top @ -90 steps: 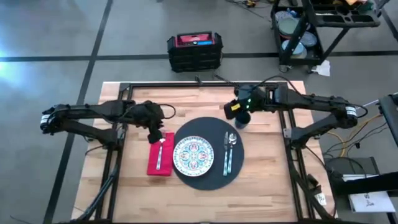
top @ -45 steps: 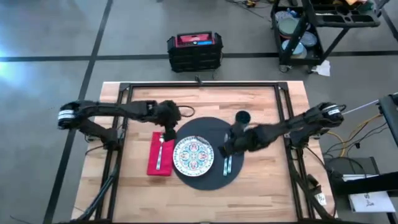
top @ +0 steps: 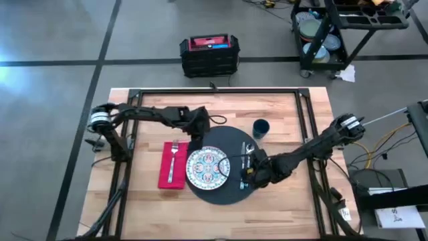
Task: Set table place
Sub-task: Adjust the black placemat
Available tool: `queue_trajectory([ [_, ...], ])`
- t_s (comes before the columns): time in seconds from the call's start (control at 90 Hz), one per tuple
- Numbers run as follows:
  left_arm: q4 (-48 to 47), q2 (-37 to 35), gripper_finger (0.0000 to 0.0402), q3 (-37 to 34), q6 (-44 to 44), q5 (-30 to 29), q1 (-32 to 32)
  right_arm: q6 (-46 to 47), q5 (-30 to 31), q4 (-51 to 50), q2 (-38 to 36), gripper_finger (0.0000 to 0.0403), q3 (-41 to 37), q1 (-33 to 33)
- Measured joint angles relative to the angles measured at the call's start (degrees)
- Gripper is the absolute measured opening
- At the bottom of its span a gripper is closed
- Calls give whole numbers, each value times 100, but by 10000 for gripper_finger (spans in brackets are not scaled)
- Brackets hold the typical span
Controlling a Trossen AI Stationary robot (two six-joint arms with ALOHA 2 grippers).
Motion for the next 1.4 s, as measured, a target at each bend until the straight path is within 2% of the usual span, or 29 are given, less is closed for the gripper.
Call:
queue_trajectory([
  [0.167,30,340,0,185,205,38,232,181,-65,123,197,0,-7,30],
  [0.533,-47,652,0,207,296,769,452,249,-327,380,576,0,-10,39],
  [1.4,211,980,0,396,410,769,485,297,-684,328,653,0,-183,63],
])
